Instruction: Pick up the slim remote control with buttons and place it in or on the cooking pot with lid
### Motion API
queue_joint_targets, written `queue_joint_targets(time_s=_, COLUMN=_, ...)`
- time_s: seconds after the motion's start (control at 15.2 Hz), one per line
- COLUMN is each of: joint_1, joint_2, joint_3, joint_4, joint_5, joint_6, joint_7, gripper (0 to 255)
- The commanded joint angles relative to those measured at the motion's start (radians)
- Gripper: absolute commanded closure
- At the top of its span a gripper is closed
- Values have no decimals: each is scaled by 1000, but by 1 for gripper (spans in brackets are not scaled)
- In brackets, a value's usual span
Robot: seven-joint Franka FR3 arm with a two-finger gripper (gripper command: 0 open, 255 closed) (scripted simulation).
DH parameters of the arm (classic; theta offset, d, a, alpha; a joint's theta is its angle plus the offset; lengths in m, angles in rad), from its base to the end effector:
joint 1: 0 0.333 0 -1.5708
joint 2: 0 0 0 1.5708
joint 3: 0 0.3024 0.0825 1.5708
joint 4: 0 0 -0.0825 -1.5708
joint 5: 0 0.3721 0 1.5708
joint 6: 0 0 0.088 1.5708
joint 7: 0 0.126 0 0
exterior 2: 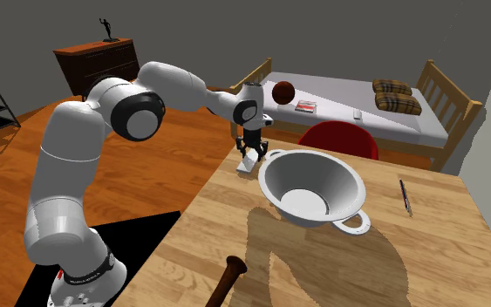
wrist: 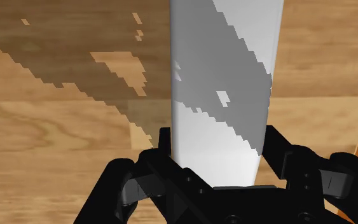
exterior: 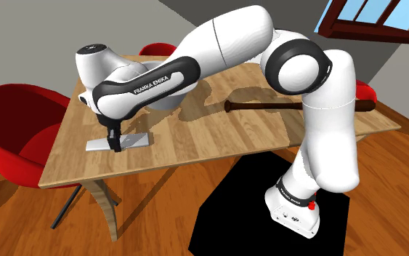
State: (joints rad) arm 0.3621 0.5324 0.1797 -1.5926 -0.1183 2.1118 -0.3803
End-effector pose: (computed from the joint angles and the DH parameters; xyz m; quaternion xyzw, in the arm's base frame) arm 0.5857 0.3278 0.3034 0.8872 0.4614 -0.0013 0.0053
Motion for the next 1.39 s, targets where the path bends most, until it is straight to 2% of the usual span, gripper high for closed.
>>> queue_joint_targets(time_s=0.0, joint_1=0, joint_2=0, joint_3=0, joint_4=0, joint_5=0, joint_6=0, joint_7=0, gripper=255)
queue_joint_targets(time_s=0.53, joint_1=0, joint_2=1, joint_3=0, joint_4=0, joint_5=0, joint_6=0, joint_7=0, gripper=255)
queue_joint_targets(time_s=1.32, joint_1=-2, joint_2=-58, joint_3=8, joint_4=74, joint_5=14, joint_6=-132, joint_7=-10, gripper=255)
